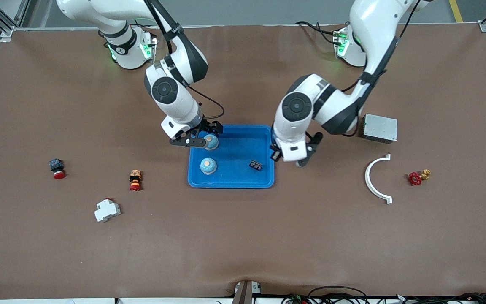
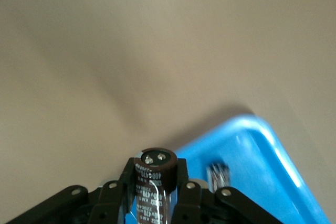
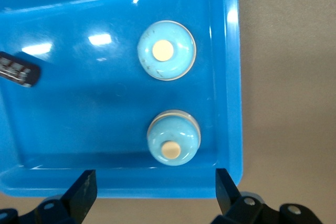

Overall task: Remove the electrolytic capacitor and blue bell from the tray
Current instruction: 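Carry the capacitor toward the white arc while the right gripper grasps a bell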

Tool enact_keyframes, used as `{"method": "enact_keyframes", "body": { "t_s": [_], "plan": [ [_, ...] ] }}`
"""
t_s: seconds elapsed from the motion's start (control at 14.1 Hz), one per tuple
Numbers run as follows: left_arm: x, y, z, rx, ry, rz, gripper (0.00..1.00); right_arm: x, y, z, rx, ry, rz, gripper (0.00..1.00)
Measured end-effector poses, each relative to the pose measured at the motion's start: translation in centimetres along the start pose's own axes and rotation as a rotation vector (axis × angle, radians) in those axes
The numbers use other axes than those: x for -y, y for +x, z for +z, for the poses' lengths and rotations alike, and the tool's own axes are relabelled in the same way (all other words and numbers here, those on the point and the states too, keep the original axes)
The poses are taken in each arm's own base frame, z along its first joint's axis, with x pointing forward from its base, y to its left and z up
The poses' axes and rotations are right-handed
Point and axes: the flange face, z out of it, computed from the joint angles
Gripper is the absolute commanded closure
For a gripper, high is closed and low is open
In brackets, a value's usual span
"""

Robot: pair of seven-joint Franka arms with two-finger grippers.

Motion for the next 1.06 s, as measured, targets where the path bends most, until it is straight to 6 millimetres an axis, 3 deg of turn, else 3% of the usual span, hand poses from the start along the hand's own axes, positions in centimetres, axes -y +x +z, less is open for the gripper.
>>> {"method": "enact_keyframes", "body": {
  "t_s": [0.14,0.57,0.85,1.06],
  "plan": [
    [0.7,3.7,0.0,-0.015,0.033,-0.003,1.00,-0.1,0.0,1.3,-0.003,-0.017,-0.012,0.00],
    [3.7,13.5,3.5,-0.044,0.114,0.034,1.00,0.1,-0.5,4.8,0.005,-0.040,-0.025,0.00],
    [4.4,15.9,5.6,-0.072,0.137,0.072,1.00,0.3,-1.0,6.7,0.018,-0.057,-0.030,0.00],
    [5.0,19.7,7.7,-0.076,0.123,0.108,1.00,0.2,-1.2,7.7,0.021,-0.071,-0.032,0.00]
  ]
}}
